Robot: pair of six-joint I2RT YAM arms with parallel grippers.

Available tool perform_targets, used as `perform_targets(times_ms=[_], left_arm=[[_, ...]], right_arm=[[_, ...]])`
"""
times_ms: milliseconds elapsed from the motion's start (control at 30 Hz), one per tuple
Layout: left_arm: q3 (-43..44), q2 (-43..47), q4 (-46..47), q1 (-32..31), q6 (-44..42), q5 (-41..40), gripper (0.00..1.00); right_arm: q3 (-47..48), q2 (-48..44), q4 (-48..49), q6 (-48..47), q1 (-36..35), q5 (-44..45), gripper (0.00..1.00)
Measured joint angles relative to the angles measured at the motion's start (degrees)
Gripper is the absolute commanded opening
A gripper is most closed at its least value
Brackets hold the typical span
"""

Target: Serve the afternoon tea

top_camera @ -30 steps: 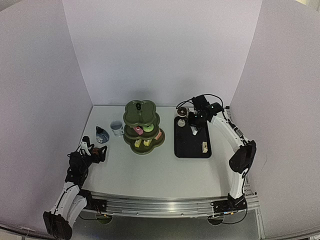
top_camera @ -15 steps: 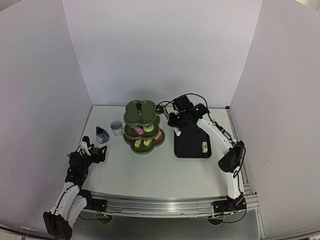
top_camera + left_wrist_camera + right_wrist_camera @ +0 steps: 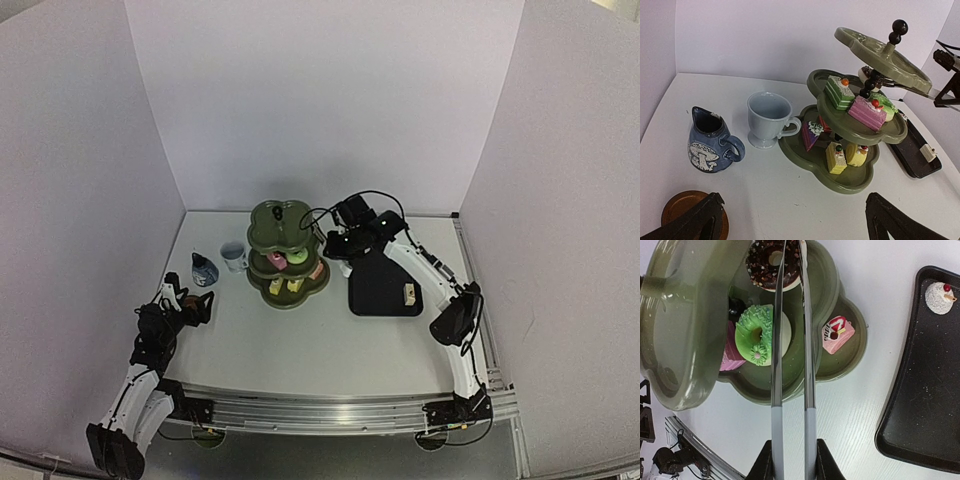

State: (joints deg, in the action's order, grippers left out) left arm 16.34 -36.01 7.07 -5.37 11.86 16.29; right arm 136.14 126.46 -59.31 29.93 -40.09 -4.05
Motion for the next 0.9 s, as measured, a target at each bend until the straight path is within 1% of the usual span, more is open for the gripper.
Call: perform_targets(times_ms=[233, 367, 400, 500, 633, 900], left_arm=[[0.0, 0.03, 0.02, 0.0, 0.02, 0.0, 1.0], [0.0, 0.26, 0.0, 0.0, 0.02, 0.0, 1.0], [0.0, 0.39, 0.0, 0.0, 0.02, 0.0, 1.0], [0.0, 0.55, 0.02, 0.0, 0.02, 0.0, 1.0], [0.0, 0.55, 0.0, 0.0, 0.02, 0.0, 1.0], [0.0, 0.55, 0.02, 0.0, 0.05, 0.0, 1.0]], right_arm=[[1.44, 3.52, 0.25, 0.02, -0.77, -0.89, 0.01], [2.21, 3.95, 0.59, 0.04, -0.79, -0.99, 0.15], [2.23, 3.95, 0.61, 0.04, -0.81, -1.04, 0.17], [2.23, 3.95, 0.61, 0.02, -0.81, -1.15, 0.2], [2.23, 3.95, 0.61, 0.0, -0.83, -1.25, 0.27], [2.23, 3.95, 0.68, 0.05, -0.83, -1.69, 0.3]])
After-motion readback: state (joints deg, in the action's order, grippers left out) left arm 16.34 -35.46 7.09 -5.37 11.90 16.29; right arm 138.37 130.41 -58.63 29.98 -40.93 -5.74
